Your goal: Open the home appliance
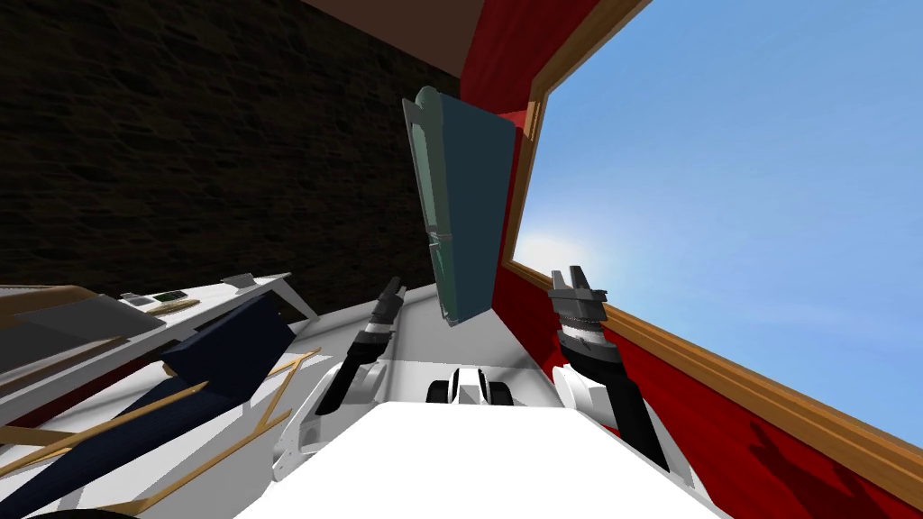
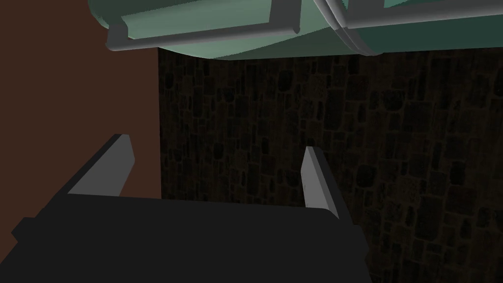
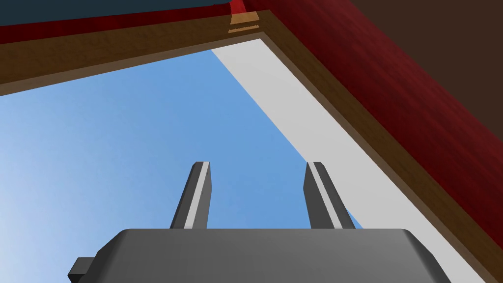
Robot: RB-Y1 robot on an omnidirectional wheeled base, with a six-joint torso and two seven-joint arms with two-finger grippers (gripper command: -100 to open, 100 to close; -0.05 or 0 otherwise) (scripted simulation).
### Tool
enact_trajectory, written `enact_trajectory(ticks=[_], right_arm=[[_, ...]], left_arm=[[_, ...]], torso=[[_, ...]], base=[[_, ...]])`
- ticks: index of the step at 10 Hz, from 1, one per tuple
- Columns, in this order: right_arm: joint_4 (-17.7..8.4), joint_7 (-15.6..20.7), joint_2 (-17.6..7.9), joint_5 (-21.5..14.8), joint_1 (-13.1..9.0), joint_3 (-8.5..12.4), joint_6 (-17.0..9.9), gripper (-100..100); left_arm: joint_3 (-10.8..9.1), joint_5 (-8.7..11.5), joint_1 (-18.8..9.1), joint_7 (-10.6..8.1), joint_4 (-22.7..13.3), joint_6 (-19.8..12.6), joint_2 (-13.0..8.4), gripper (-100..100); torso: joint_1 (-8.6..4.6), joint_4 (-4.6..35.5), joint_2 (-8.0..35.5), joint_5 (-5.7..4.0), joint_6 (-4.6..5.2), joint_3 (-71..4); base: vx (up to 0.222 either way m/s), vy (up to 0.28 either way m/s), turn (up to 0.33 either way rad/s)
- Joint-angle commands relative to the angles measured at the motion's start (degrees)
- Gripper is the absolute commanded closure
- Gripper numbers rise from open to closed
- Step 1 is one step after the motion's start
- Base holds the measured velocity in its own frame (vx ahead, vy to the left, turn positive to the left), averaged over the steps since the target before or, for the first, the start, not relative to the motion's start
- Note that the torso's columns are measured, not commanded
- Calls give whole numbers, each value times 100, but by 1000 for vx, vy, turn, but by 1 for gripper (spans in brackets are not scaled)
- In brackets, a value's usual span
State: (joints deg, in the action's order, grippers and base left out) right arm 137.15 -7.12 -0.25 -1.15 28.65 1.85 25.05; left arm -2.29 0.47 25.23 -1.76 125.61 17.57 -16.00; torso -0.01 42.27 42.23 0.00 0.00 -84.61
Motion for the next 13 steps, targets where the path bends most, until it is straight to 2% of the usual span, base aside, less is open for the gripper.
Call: enact_trajectory(ticks=[1, 11, 12, 13], right_arm=[[0, 0, 0, 0, 0, 0, 0, 0], [0, 0, 0, 0, 0, 0, 0, 0], [0, 0, 0, 0, 0, 0, 0, 0], [0, 0, 0, 0, -1, 0, 0, 0]], left_arm=[[-120, 219, -196, -208, -24, -293, -409, -100], [-592, 1112, -955, -1020, -190, -1430, -2128, -100], [-592, 1112, -955, -1020, -190, -1430, -2183, -100], [-641, 1205, -1039, -1104, -230, -1552, -2386, -100]], torso=[[1, 2, 6, 0, 0, 4], [5, -1, -4, 1, 0, -3], [-4, 0, 2, 0, 0, 1], [0, 6, 24, 0, -1, 14]], base=[[110, -34, 4], [130, -42, 5], [73, -36, 3], [63, -20, 3]])
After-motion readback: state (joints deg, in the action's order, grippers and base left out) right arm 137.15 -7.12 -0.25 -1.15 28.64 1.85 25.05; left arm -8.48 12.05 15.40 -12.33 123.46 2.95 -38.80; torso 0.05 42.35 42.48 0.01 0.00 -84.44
